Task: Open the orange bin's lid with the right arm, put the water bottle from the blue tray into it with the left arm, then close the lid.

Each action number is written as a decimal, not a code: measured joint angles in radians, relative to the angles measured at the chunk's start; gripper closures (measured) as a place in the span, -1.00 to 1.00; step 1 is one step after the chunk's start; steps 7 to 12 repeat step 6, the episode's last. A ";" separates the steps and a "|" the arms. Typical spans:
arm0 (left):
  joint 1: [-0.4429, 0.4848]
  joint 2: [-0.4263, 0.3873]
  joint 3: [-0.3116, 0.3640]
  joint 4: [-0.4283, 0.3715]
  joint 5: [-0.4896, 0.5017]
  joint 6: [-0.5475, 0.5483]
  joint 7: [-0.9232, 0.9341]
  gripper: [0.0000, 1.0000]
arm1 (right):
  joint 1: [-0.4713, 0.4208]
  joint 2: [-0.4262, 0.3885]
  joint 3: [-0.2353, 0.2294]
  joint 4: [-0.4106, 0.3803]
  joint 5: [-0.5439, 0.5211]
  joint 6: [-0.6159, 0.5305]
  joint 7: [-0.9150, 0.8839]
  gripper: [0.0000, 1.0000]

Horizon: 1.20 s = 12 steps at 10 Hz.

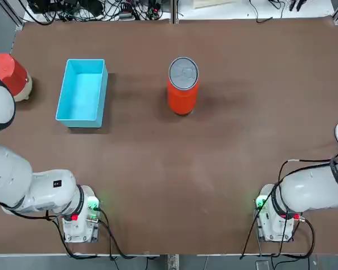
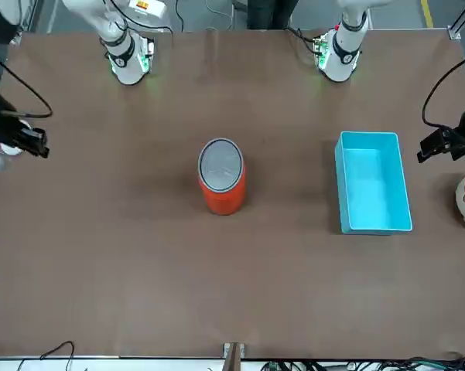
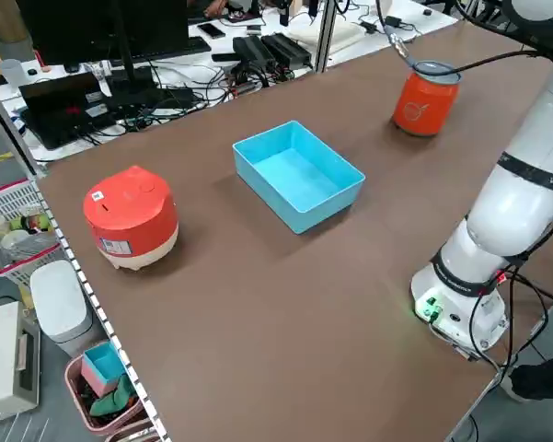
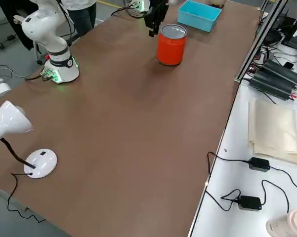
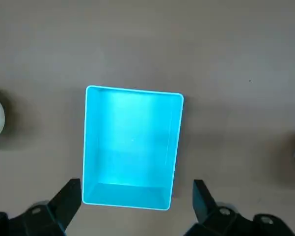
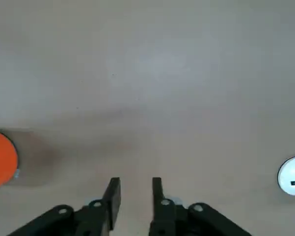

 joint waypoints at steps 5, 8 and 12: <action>0.001 0.000 0.001 0.000 0.000 0.000 -0.001 -1.00 | -0.004 -0.003 0.011 -0.002 0.001 0.006 -0.010 -0.99; 0.001 0.000 0.001 0.000 0.000 0.000 -0.001 -1.00 | -0.004 -0.003 0.011 -0.003 0.002 0.007 -0.010 -0.99; 0.001 0.000 0.001 0.000 0.000 0.000 -0.001 -1.00 | -0.004 -0.003 0.011 -0.003 0.002 0.007 -0.010 -0.99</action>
